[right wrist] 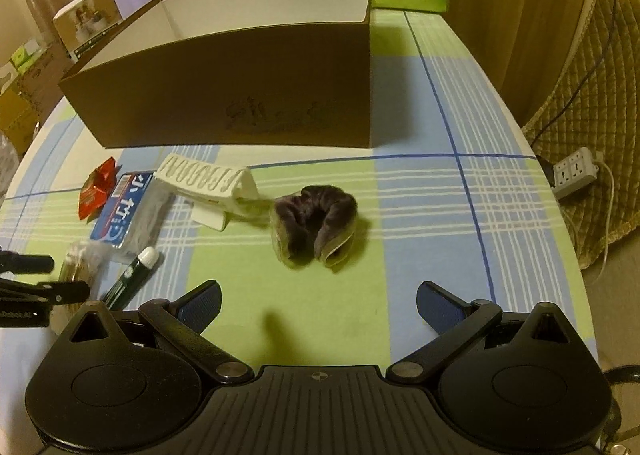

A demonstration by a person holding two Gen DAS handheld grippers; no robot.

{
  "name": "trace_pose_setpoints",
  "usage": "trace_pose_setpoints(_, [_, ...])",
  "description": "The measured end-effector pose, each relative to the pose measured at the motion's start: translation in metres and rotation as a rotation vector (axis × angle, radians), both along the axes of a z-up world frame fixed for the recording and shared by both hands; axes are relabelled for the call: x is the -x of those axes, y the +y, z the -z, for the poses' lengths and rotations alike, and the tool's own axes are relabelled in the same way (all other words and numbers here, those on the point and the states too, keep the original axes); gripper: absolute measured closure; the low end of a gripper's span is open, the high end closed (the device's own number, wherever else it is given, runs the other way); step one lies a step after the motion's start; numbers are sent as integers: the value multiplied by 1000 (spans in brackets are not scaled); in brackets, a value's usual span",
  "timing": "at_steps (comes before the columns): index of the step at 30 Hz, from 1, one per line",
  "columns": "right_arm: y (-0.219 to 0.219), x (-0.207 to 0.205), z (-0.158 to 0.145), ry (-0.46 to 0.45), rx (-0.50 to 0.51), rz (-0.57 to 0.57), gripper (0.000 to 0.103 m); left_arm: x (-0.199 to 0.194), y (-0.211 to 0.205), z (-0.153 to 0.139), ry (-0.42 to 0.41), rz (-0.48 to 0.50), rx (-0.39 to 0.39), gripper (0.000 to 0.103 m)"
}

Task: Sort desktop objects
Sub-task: 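Move left tool toward cotton swab pack while right tool approaches dark brown scrunchie, then close left tool on cotton swab pack while right tool grasps the scrunchie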

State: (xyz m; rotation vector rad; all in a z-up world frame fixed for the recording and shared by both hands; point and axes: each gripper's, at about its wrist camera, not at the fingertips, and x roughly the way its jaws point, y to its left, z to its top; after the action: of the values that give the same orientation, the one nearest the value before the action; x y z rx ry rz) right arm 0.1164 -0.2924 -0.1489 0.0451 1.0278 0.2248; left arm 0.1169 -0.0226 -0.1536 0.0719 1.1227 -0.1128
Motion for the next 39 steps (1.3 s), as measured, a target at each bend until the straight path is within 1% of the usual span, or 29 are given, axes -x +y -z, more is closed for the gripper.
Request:
trace_pose_setpoints(1, [0,-1,0,-2,-1,-1,2,-1,1,2,4,-1,1,42])
trace_pose_setpoints(4, [1,-4,1,-7,-5,-7,2,-3,3,7,13,-8,6,43])
trace_pose_setpoints(6, [2,-6,1,-12,-6,-18,2,-4,7,9,14,-16,11,48])
trace_pose_setpoints(8, [5,-9,2,-18,0,-31,2,-5,11,10,6,-23,8,63])
trace_pose_setpoints(10, [7,-12,3,-27,1,-42,2,-7,17,9,-4,-34,0,71])
trace_pose_setpoints(15, [11,-26,11,-48,17,-54,2,-14,39,7,-4,-99,-5,72])
trace_pose_setpoints(16, [11,-29,13,-52,20,-58,5,-14,44,7,-3,-113,-7,72])
trace_pose_setpoints(17, [12,-31,15,-55,27,-63,11,-15,47,6,-4,-123,-9,72])
trace_pose_setpoints(18, [12,-34,17,-55,35,-68,15,-15,51,6,-4,-133,-10,72])
trace_pose_setpoints(20, [12,-39,23,-52,45,-75,26,-14,55,6,-4,-148,-12,72])
trace_pose_setpoints(24, [11,-47,30,-36,44,-65,36,-12,58,6,-8,-161,-16,71])
trace_pose_setpoints(27, [14,-46,31,-55,61,-85,46,-12,55,6,-12,-155,-23,71])
trace_pose_setpoints(29, [17,-43,31,-63,63,-115,61,-12,53,5,-13,-151,-28,71])
trace_pose_setpoints(30, [18,-42,31,-62,60,-121,63,-12,52,5,-12,-146,-34,71])
trace_pose_setpoints(32, [20,-39,30,-61,58,-131,72,-12,50,5,-8,-128,-33,76])
trace_pose_setpoints(35, [20,-33,29,-55,52,-140,80,-8,43,4,-6,-95,-34,82])
trace_pose_setpoints(39, [21,-22,25,-27,46,-155,84,-3,38,4,-2,-72,-18,84])
